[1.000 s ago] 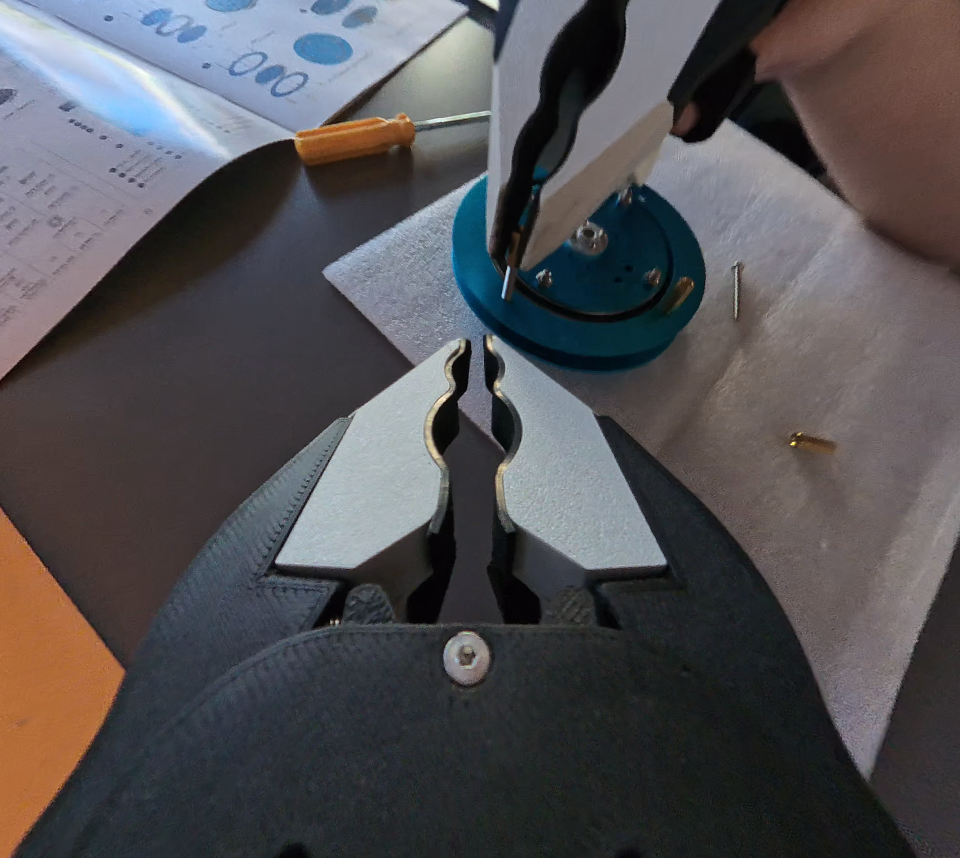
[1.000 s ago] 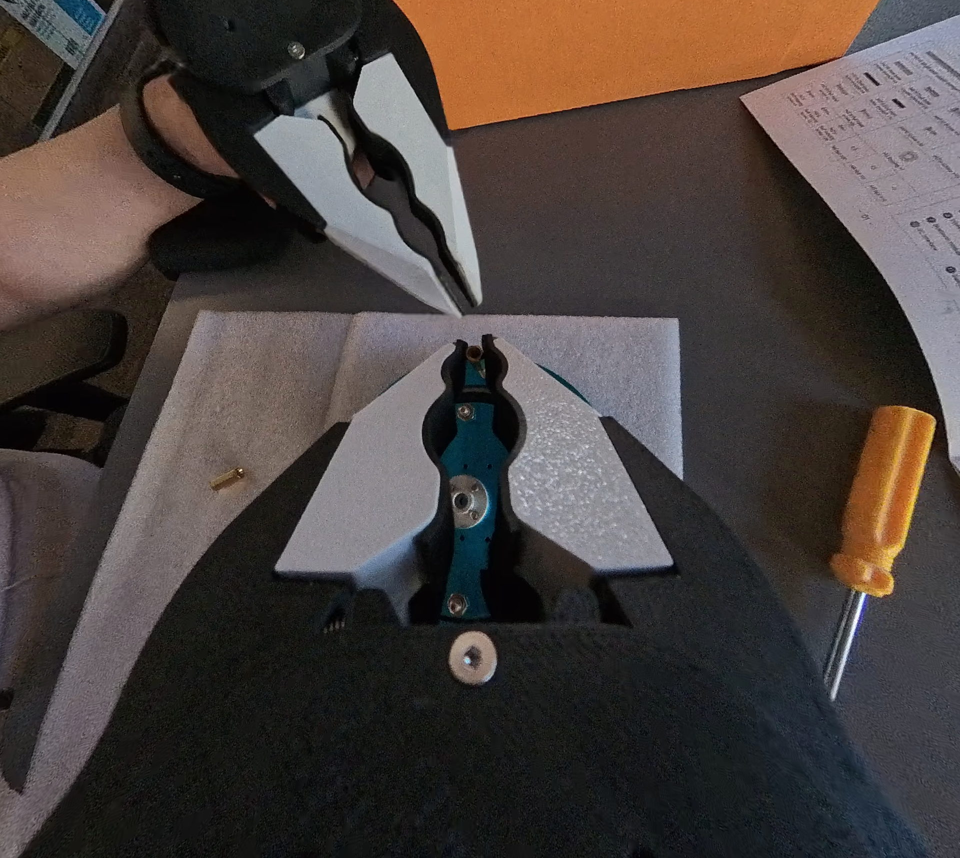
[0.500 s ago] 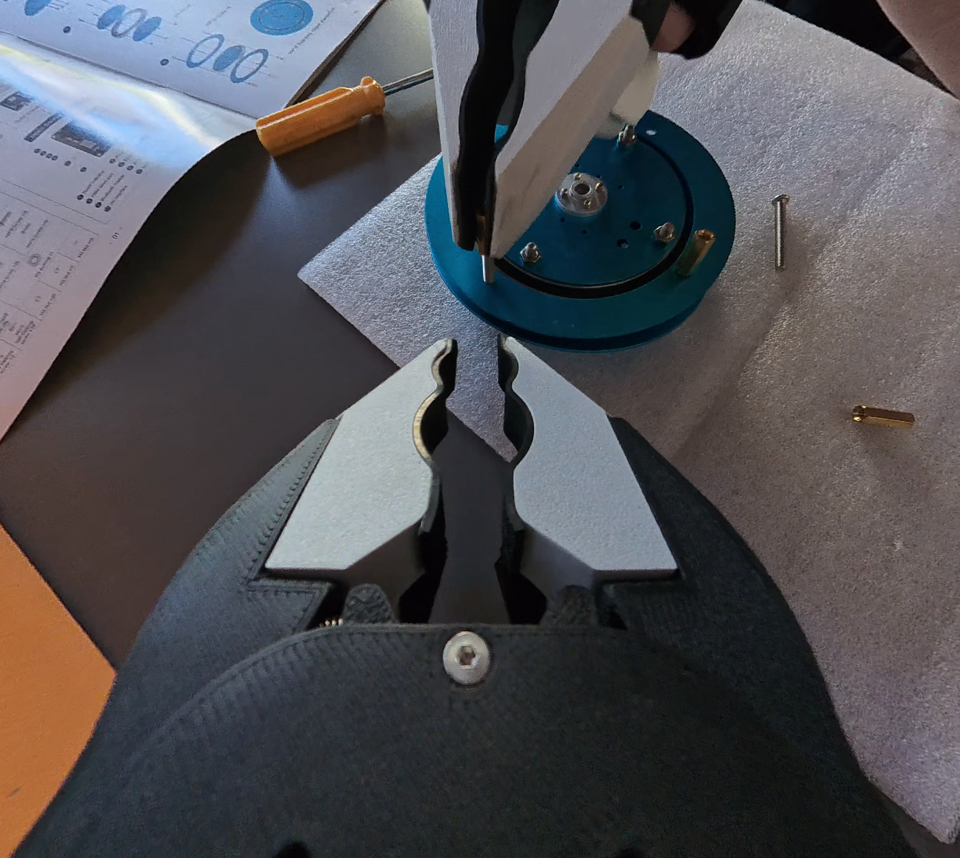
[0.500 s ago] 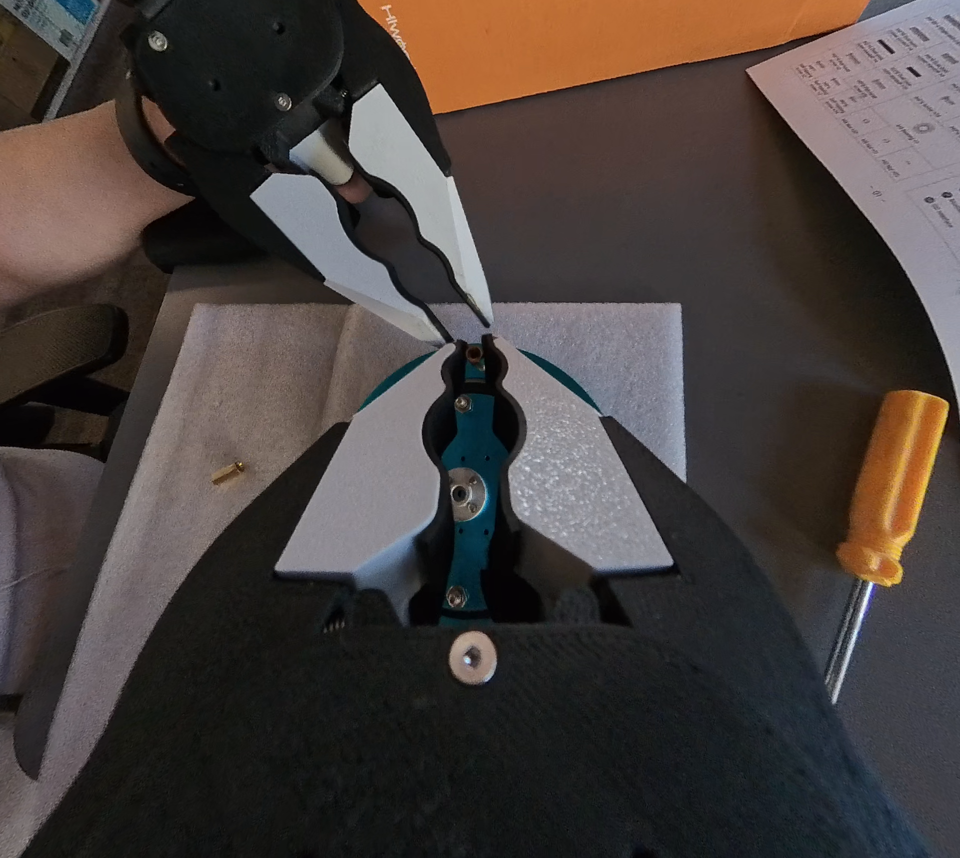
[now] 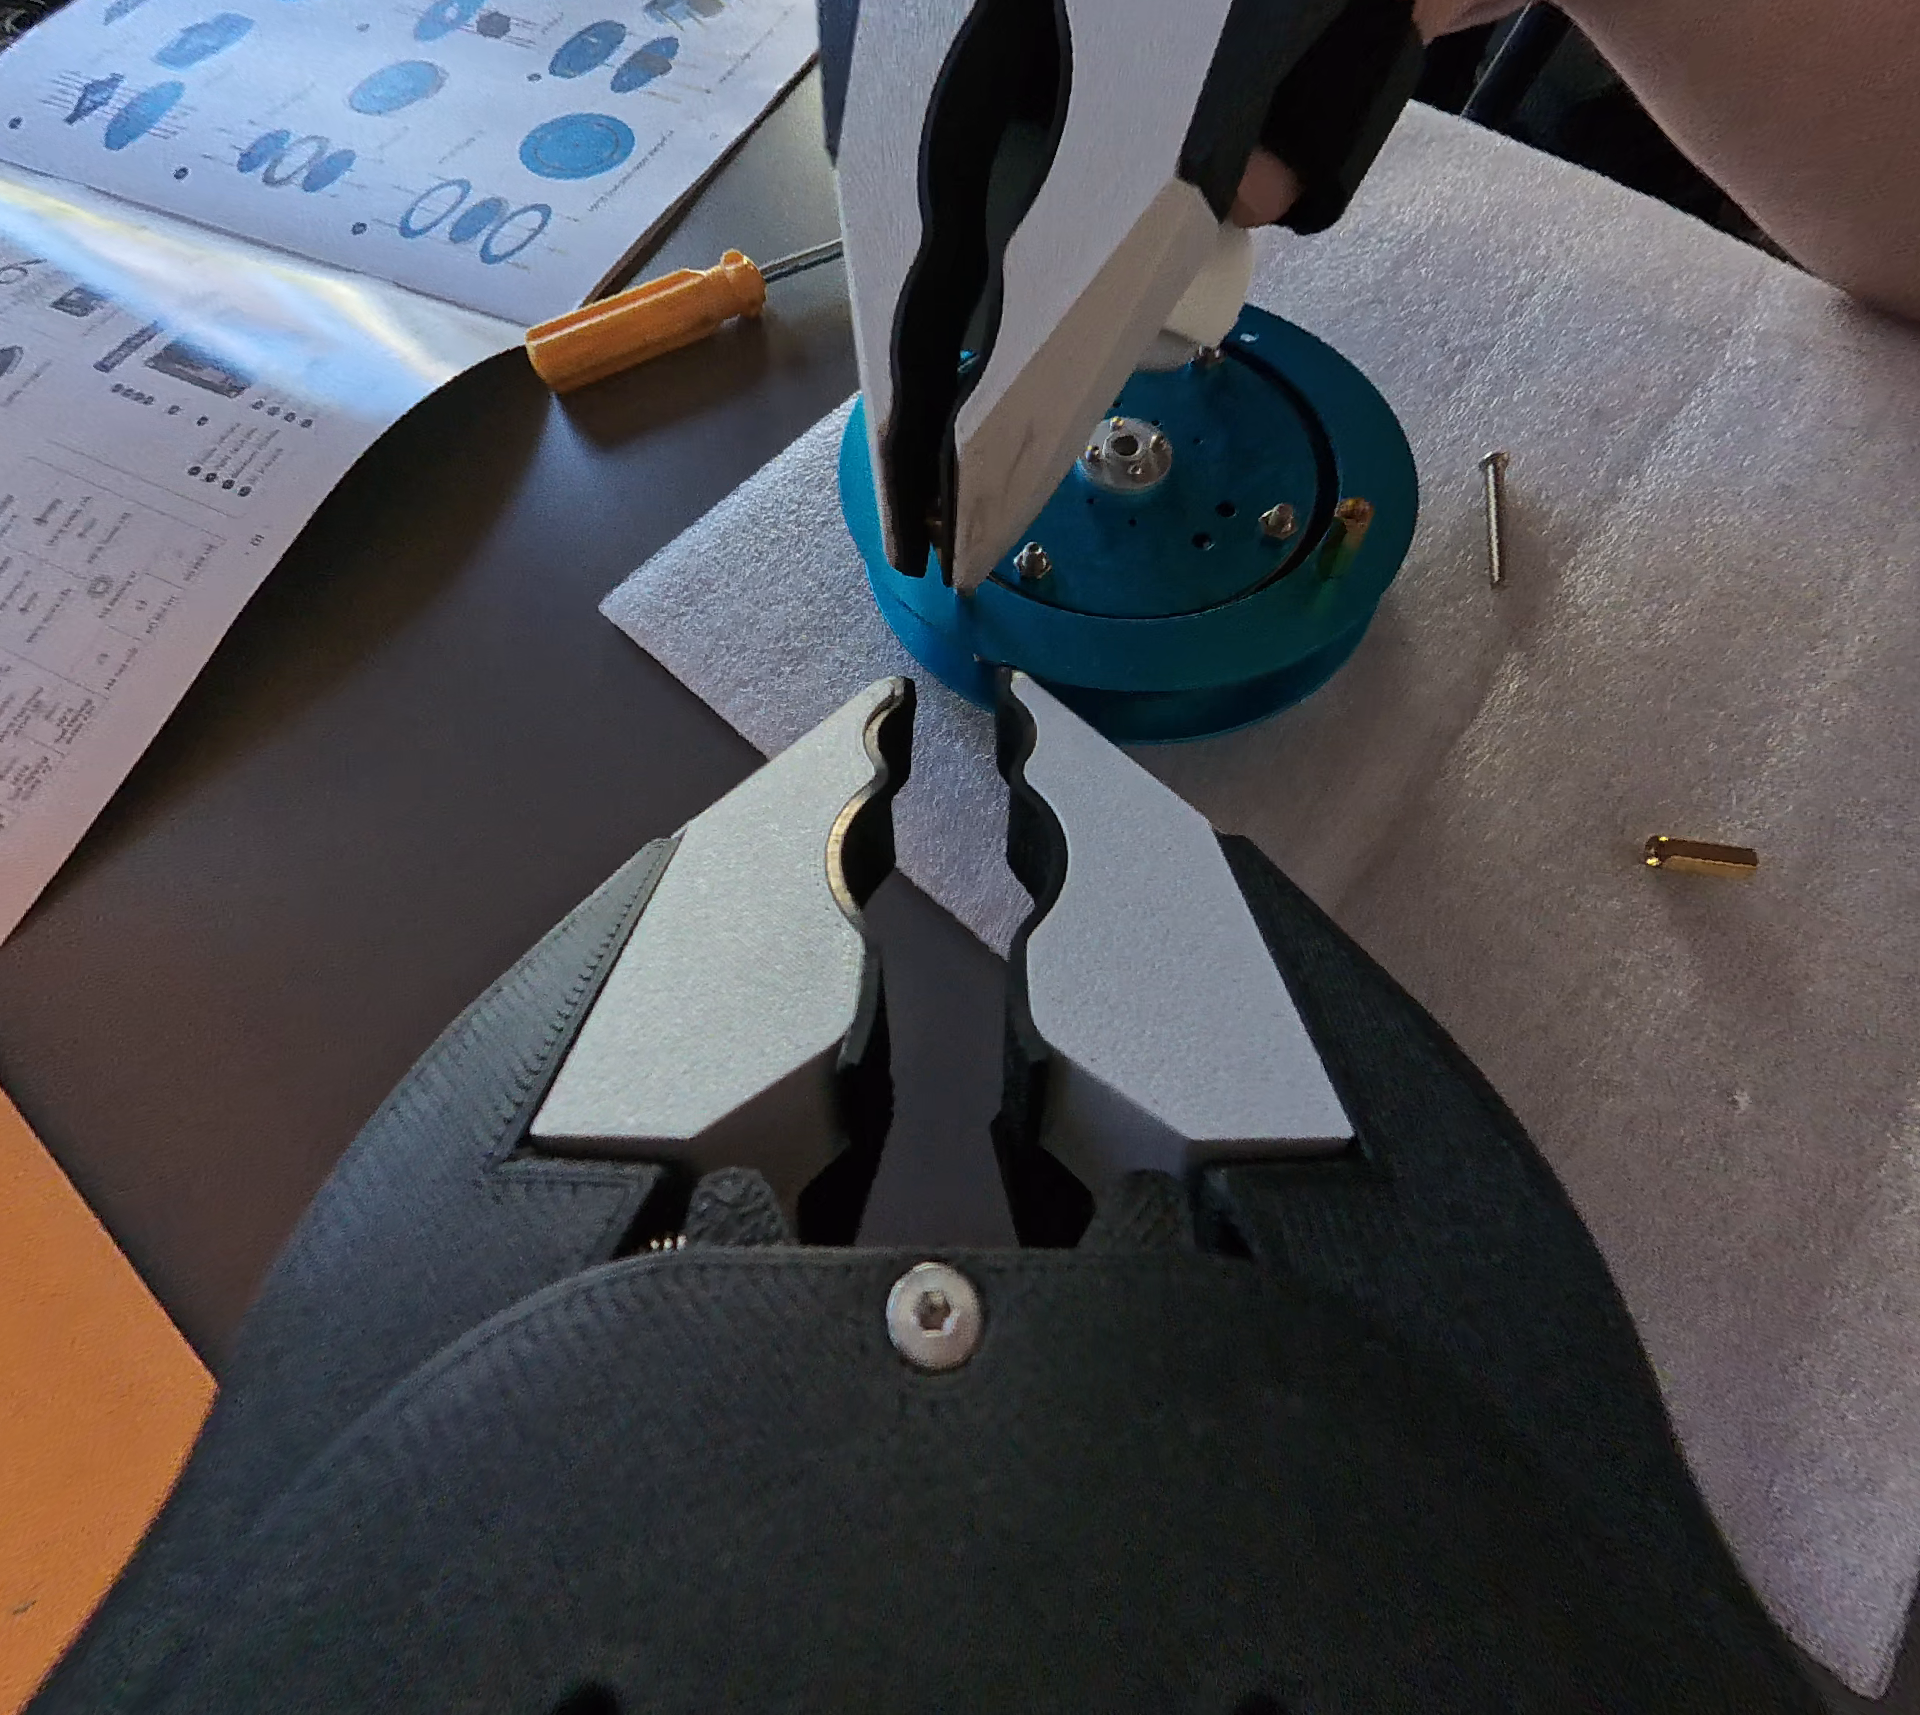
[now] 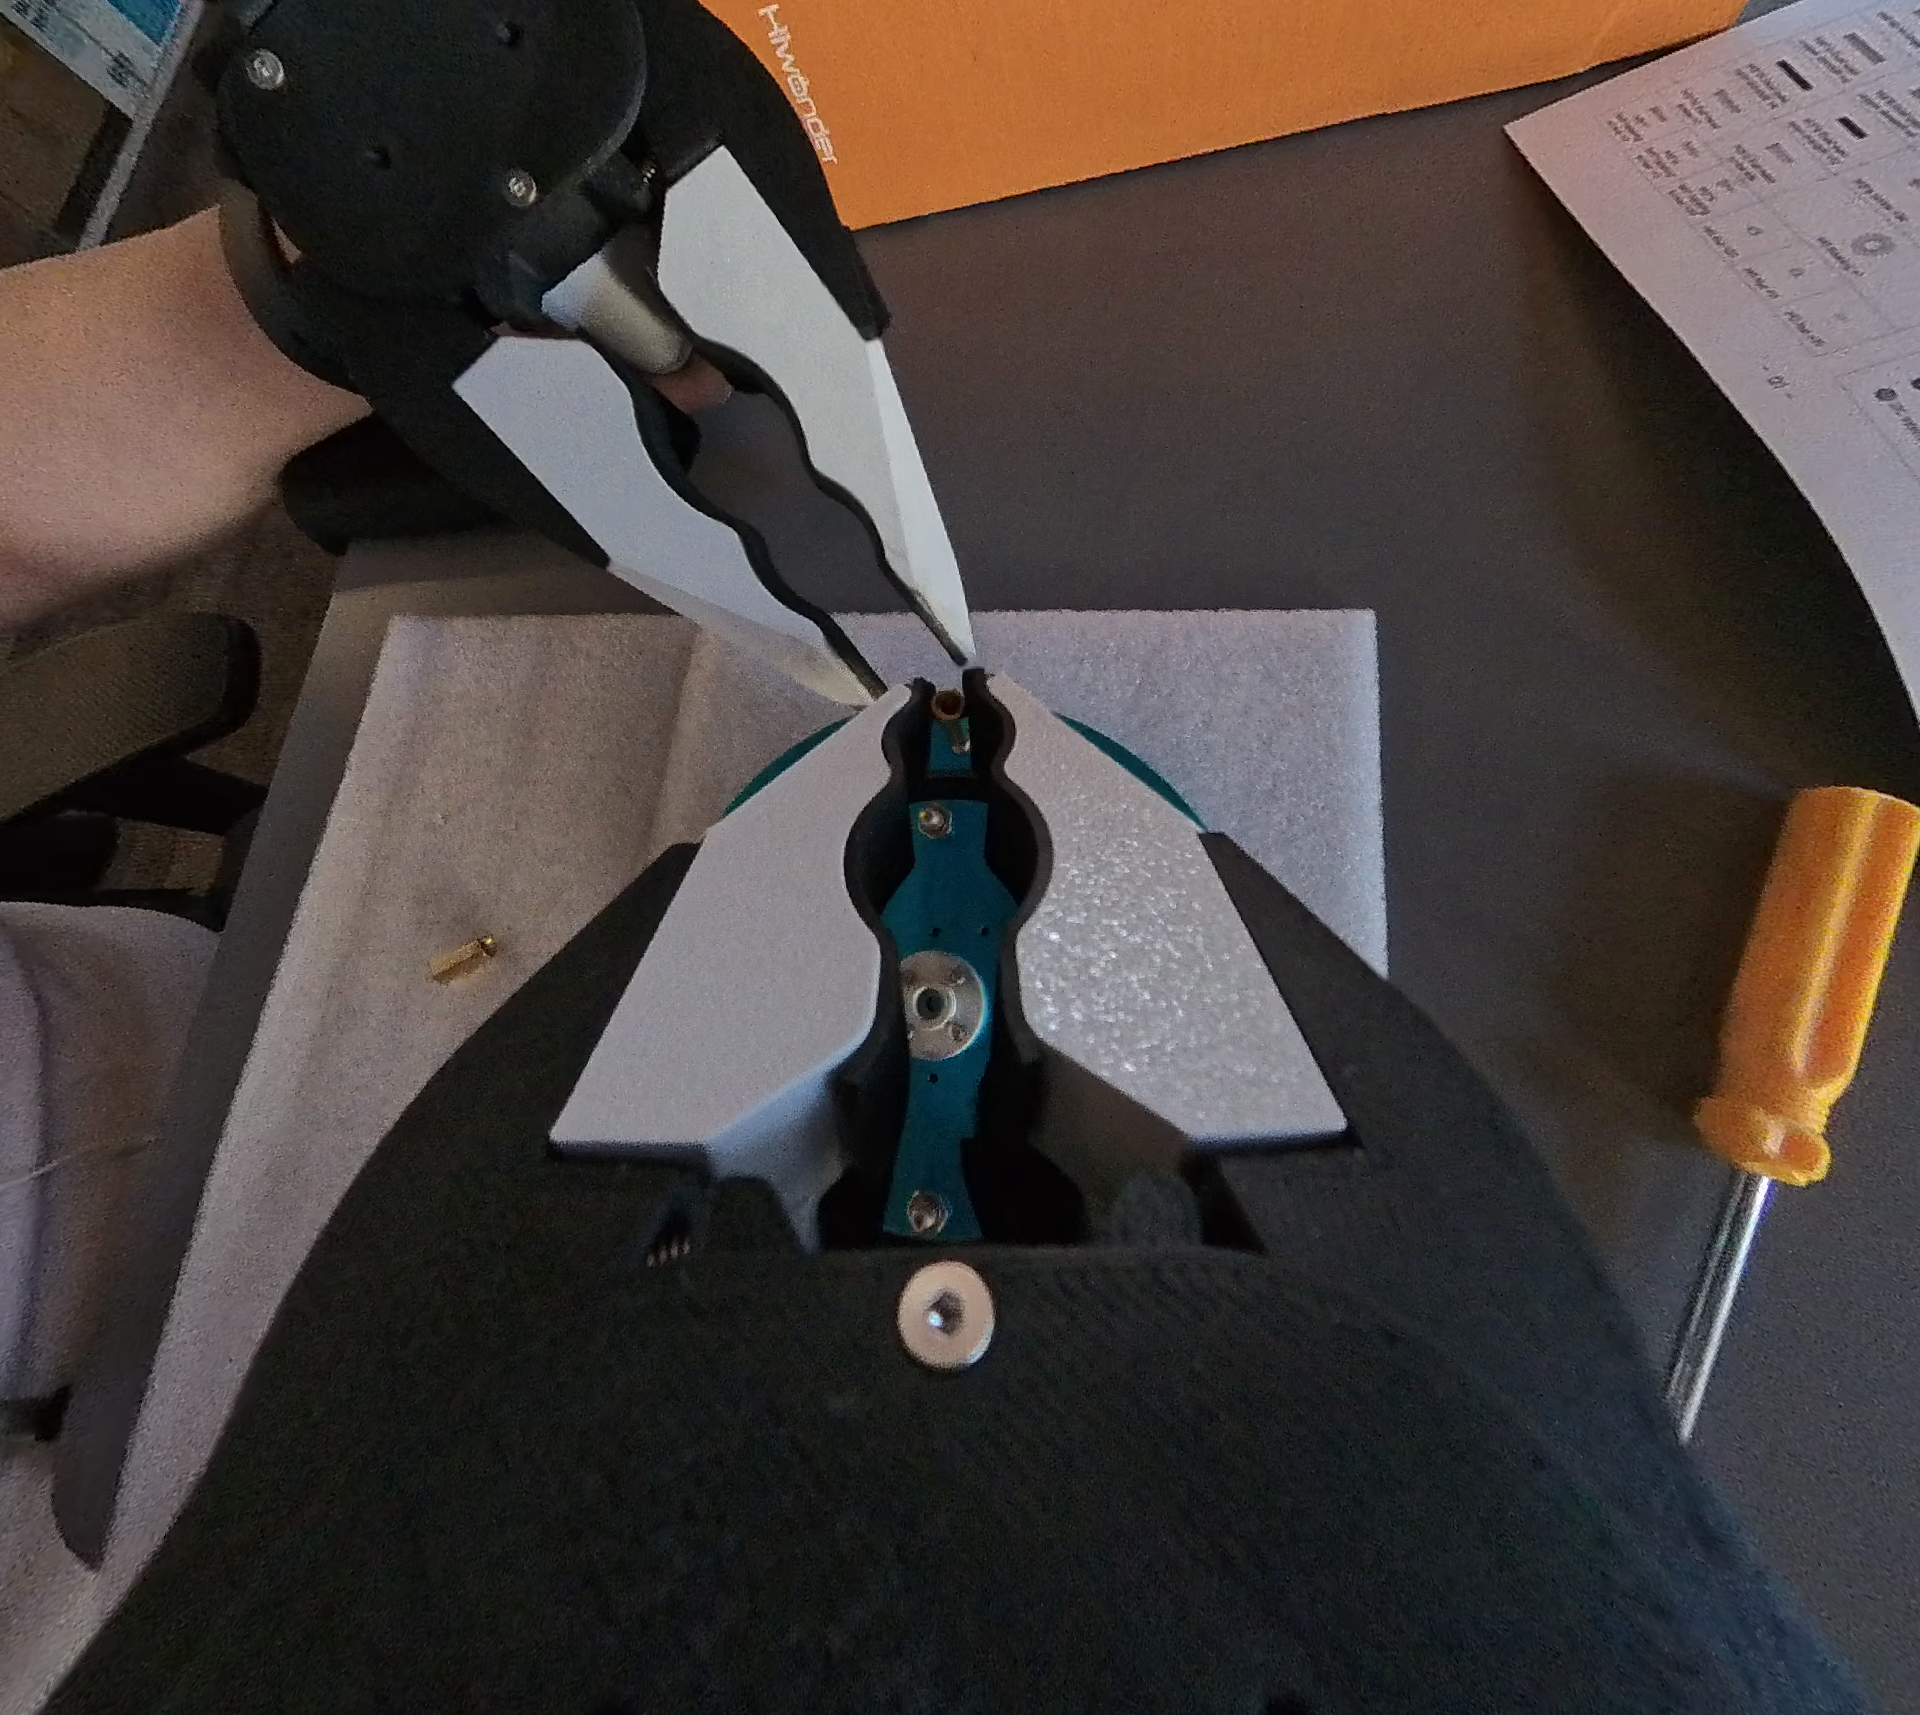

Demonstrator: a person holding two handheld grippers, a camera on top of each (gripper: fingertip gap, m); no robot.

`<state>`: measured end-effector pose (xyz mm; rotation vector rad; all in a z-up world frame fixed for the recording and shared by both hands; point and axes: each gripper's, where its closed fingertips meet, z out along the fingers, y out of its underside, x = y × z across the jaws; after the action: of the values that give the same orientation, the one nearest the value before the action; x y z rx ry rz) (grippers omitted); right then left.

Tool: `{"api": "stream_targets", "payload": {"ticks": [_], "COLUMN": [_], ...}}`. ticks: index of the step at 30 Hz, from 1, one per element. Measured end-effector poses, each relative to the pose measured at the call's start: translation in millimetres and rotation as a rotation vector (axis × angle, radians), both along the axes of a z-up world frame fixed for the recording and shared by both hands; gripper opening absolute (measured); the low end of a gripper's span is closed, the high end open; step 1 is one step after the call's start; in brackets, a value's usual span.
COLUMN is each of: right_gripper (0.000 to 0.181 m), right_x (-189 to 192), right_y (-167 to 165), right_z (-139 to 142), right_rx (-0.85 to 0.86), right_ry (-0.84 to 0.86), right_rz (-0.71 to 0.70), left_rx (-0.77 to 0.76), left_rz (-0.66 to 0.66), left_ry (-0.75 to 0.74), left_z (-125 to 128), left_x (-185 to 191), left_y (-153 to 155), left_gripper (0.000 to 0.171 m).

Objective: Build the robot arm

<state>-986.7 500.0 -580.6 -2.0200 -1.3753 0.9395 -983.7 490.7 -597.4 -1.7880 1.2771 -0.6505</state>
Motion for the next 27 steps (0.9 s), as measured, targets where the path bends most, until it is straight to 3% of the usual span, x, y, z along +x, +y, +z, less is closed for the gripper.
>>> {"api": "stream_targets", "payload": {"ticks": [15,27], "right_gripper": [0.006,0.005], "right_x": [6.0,9.4], "right_y": [-4.7,-3.2], "right_z": [-3.6,-6.5], "right_rx": [-0.023,-0.127], "right_ry": [-0.129,-0.330], "right_rz": [-0.039,0.015], "left_rx": [0.015,-0.120], "left_rz": [0.008,0.067], "left_ry": [0.023,0.041], "left_z": [-4.8,-15.5], "left_x": [2.4,-3.4], "left_y": [3.2,8.5], "left_gripper": [0.012,0.021]}}
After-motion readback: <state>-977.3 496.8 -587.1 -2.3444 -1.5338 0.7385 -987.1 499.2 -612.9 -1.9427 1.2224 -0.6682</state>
